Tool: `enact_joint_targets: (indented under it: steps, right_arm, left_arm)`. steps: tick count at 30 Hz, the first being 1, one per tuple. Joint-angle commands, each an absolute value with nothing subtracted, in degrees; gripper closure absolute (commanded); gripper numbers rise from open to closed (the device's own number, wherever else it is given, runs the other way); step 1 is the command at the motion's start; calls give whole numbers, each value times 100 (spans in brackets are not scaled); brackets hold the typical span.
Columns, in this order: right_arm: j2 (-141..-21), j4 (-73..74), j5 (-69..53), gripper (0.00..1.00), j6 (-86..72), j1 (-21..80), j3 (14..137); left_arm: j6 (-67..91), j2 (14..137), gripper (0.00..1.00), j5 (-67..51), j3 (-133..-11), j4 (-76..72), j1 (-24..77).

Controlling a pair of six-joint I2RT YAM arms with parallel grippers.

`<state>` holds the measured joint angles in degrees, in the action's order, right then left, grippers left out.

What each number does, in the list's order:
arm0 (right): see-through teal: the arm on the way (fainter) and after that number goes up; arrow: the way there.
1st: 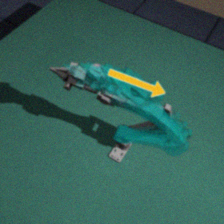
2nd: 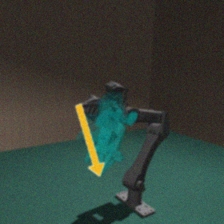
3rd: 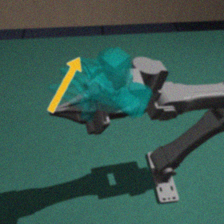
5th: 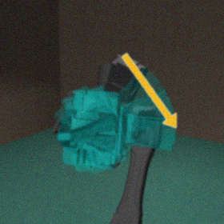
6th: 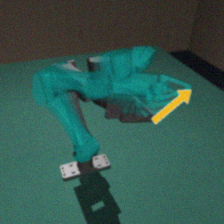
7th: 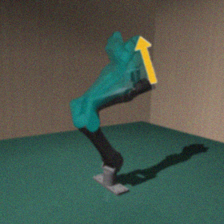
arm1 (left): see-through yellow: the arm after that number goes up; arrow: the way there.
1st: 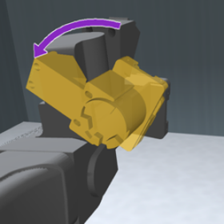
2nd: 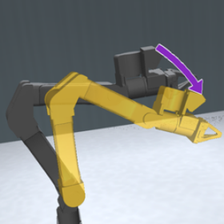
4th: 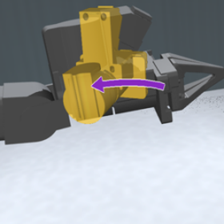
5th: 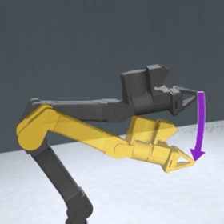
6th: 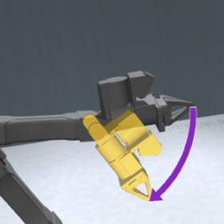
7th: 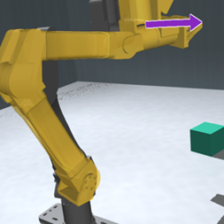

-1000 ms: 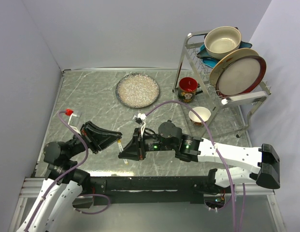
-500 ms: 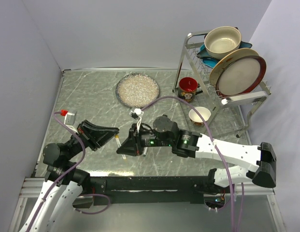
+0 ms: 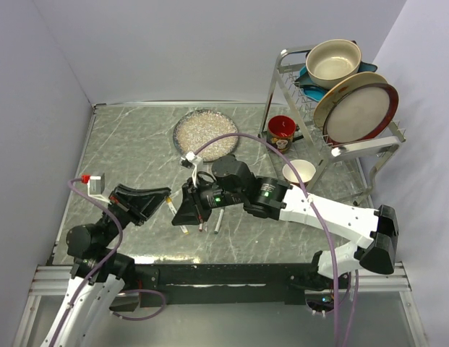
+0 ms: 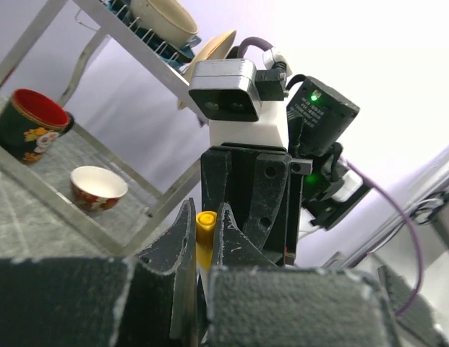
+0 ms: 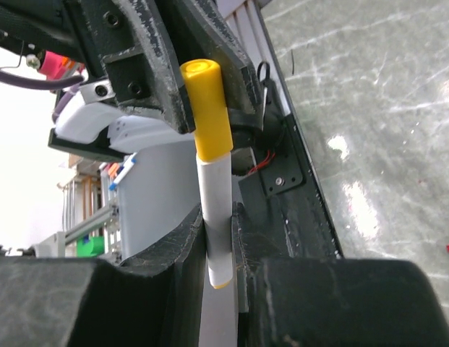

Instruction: Insert the pens into the pen caps

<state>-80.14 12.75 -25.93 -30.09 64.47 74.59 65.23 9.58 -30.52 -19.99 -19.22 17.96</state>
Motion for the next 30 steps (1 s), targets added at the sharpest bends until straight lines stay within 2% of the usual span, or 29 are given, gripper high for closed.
enact_joint_targets:
  steps: [1, 4, 9, 12, 15, 18, 20, 26, 28, 30]
  right_arm:
    - [-7909, -1660, -1257, 100, -3225, 5836, 8586]
    - [-8225, -1722, -1388, 100, -3261, 5810, 8989]
    - [-8420, -1802, -1231, 100, -3252, 5757, 9272]
    - [-8429, -1714, -862, 100, -3164, 5739, 9387]
    - [-8446, -1810, -791, 100, -3269, 5591, 9378]
    - [-8499, -1872, -896, 100, -3234, 5441, 9422]
    - [-8534, -1846, -1150, 100, -3348, 5379, 9422]
    - [-8227, -1406, -1933, 100, -3024, 5388, 8422]
    - [-7982, -1485, -2293, 94, -2980, 5396, 7704]
    - [-7841, -1477, -2478, 79, -2927, 5431, 7070]
  left_arm:
    - [7373, 519, 99, -5292, -1486, -1484, 2013]
    - [8067, 439, 99, -5247, -1257, -2336, 2013]
    - [7183, 694, 99, -5054, -1756, -1075, 2013]
    - [7111, 843, 99, -5054, -1749, -1072, 2021]
    - [6569, 905, 99, -5036, -1871, -468, 2013]
    - [6784, 1018, 99, -5168, -1662, -1045, 2013]
    - [6576, 1238, 99, -5186, -1766, -776, 2013]
    - [5232, 2477, 99, -4599, -3713, 68, 2013]
    - [4844, 3039, 99, -4448, -4103, 412, 2013]
    - [4703, 3574, 99, -4272, -4543, 474, 2013]
